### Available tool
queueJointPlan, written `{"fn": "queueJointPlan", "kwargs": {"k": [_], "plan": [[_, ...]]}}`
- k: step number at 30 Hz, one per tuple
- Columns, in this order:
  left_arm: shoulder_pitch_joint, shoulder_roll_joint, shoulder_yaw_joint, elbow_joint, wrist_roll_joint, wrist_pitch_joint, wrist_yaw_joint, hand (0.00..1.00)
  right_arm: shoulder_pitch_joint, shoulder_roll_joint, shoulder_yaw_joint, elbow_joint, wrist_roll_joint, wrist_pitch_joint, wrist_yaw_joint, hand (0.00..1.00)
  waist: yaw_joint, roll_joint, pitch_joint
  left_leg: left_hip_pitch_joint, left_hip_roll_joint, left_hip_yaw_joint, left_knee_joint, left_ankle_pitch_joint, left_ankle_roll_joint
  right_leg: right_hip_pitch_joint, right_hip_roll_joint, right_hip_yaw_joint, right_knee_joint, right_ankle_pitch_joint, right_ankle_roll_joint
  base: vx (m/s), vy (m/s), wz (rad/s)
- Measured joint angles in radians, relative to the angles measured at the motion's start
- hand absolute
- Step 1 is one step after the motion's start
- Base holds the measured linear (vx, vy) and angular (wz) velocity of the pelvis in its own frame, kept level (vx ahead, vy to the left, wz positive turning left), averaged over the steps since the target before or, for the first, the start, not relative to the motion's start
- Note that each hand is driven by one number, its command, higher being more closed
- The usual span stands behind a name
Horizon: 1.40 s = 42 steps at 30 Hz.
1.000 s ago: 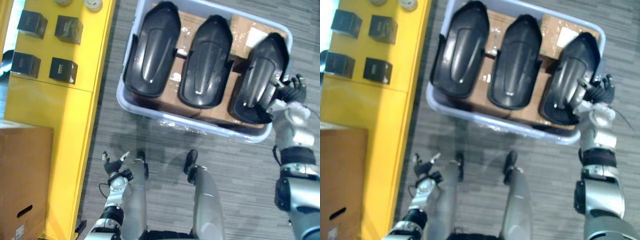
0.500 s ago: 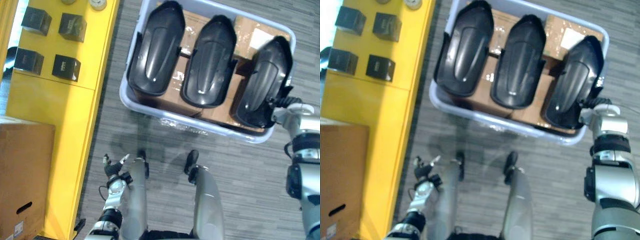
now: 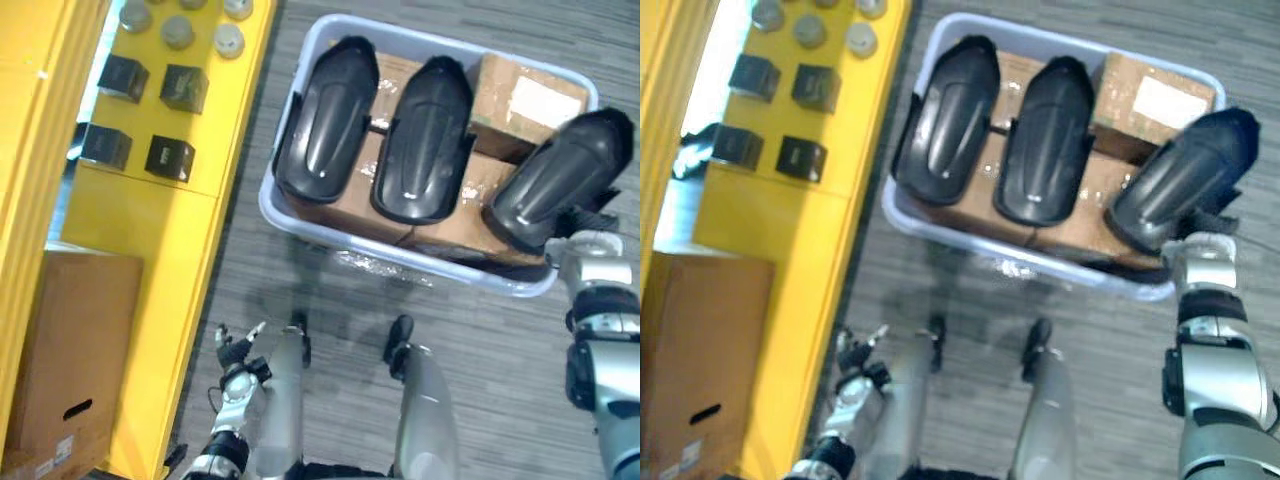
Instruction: Walk over and take plastic housings, then place them on the shelf
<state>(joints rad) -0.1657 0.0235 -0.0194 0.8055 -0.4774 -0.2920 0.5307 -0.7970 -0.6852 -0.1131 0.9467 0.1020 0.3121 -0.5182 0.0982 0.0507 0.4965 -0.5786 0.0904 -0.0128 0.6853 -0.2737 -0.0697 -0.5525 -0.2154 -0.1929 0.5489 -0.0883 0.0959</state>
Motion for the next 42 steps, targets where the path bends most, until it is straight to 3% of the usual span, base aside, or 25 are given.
{"fn": "queueJointPlan", "kwargs": {"k": [5,8,11,13,15,17,19,21,24,27,28,32,34,39,42], "plan": [[0.04,0.006,0.049,-0.077,-0.027,-0.052,0.021,0.0,0.132,0.0,-0.057,-0.279,-0.037,-0.068,-0.121,1.0,-0.027,-0.01,-0.006,0.107,0.009,0.022,-0.059,0.008,-0.004,0.091,0.008,0.003,-0.044,0.002,0.001,0.04,-0.014,-0.05],[0.053,0.025,0.06,-0.167,-0.011,-0.087,0.064,0.0,0.23,0.034,-0.082,-0.436,-0.081,-0.117,-0.185,1.0,-0.043,-0.046,-0.031,0.213,0.01,0.036,-0.155,0.038,-0.015,0.176,0.013,-0.001,-0.102,0.01,-0.002,0.08,-0.042,-0.01],[0.075,0.05,0.057,-0.236,0.034,-0.108,0.092,0.0,0.287,0.086,-0.102,-0.479,-0.113,-0.149,-0.223,1.0,-0.054,-0.08,-0.065,0.302,0.016,0.046,-0.243,0.069,-0.023,0.257,0.028,-0.007,-0.18,0.031,-0.005,0.11,-0.057,-0.02],[0.102,0.052,0.058,-0.307,0.073,-0.121,0.105,0.0,0.348,0.091,-0.132,-0.509,-0.128,-0.164,-0.247,1.0,-0.059,-0.087,-0.08,0.357,0.015,0.04,-0.296,0.085,-0.026,0.319,0.035,-0.027,-0.236,0.046,-0.005,0.11,-0.047,0.11],[0.165,0.051,0.067,-0.416,0.12,-0.127,0.119,0.0,0.434,0.12,-0.165,-0.512,-0.172,-0.178,-0.276,1.0,-0.061,-0.094,-0.17,0.396,0.012,0.04,-0.374,0.107,-0.027,0.36,0.044,-0.036,-0.311,0.065,0.0,0.11,-0.014,0.07],[0.203,0.051,0.084,-0.498,0.161,-0.135,0.114,0.0,0.481,0.138,-0.178,-0.523,-0.217,-0.184,-0.301,1.0,-0.072,-0.091,-0.206,0.446,0.006,0.027,-0.42,0.119,-0.025,0.42,0.051,-0.053,-0.36,0.074,0.004,0.14,-0.003,0.18],[0.22,0.056,0.085,-0.585,0.196,-0.137,0.091,0.0,0.511,0.151,-0.187,-0.566,-0.259,-0.186,-0.314,1.0,-0.078,-0.087,-0.236,0.478,0.005,0.022,-0.443,0.12,-0.026,0.46,0.056,-0.057,-0.394,0.081,0.006,0.1,0.006,0.12],[0.222,0.071,0.074,-0.674,0.223,-0.135,0.024,0.0,0.521,0.159,-0.186,-0.624,-0.301,-0.2,-0.314,1.0,-0.083,-0.083,-0.27,0.489,0.003,0.022,-0.456,0.124,-0.022,0.484,0.06,-0.061,-0.433,0.096,0.009,0.07,0.034,0.0],[0.196,0.119,-0.01,-0.79,0.234,-0.112,-0.107,0.0,0.513,0.159,-0.178,-0.711,-0.371,-0.257,-0.314,1.0,-0.086,-0.081,-0.293,0.543,-0.003,0.024,-0.488,0.127,-0.021,0.547,0.06,-0.066,-0.488,0.117,0.012,0.03,0.021,0.0],[0.146,0.159,-0.11,-0.88,0.259,-0.054,-0.269,0.0,0.471,0.158,-0.152,-0.767,-0.441,-0.31,-0.314,1.0,-0.09,-0.081,-0.328,0.578,-0.011,0.027,-0.51,0.129,-0.019,0.581,0.057,-0.069,-0.513,0.127,0.016,0.02,0.04,-0.02],[0.119,0.172,-0.141,-0.909,0.247,-0.01,-0.343,0.0,0.444,0.156,-0.13,-0.789,-0.468,-0.328,-0.314,1.0,-0.092,-0.08,-0.331,0.593,-0.014,0.033,-0.514,0.129,-0.019,0.593,0.057,-0.065,-0.52,0.132,0.016,-0.03,0.045,-0.13],[0.015,0.206,-0.24,-0.939,0.158,0.131,-0.52,0.0,0.352,0.15,-0.046,-0.86,-0.544,-0.416,-0.314,1.0,-0.1,-0.071,-0.348,0.597,-0.019,0.057,-0.523,0.133,-0.014,0.594,0.058,-0.044,-0.555,0.164,0.012,-0.05,0.028,-0.17],[-0.016,0.206,-0.268,-0.939,0.116,0.189,-0.572,0.0,0.327,0.15,-0.016,-0.886,-0.57,-0.443,-0.314,1.0,-0.105,-0.071,-0.348,0.602,-0.021,0.066,-0.53,0.14,-0.012,0.596,0.058,-0.039,-0.565,0.175,0.011,-0.06,0.016,-0.12],[-0.13,0.205,-0.344,-0.926,-0.009,0.403,-0.687,0.0,0.26,0.15,0.079,-0.947,-0.63,-0.514,-0.309,1.0,-0.115,-0.062,-0.356,0.615,-0.025,0.082,-0.543,0.15,-0.013,0.606,0.059,-0.024,-0.595,0.2,0.008,-0.06,0.012,-0.09],[-0.166,0.205,-0.355,-0.883,-0.036,0.465,-0.7,0.0,0.247,0.157,0.106,-0.947,-0.631,-0.522,-0.296,1.0,-0.116,-0.057,-0.374,0.618,-0.025,0.085,-0.556,0.159,-0.014,0.604,0.059,-0.023,-0.599,0.204,0.009,-0.04,0.005,-0.02]]}}
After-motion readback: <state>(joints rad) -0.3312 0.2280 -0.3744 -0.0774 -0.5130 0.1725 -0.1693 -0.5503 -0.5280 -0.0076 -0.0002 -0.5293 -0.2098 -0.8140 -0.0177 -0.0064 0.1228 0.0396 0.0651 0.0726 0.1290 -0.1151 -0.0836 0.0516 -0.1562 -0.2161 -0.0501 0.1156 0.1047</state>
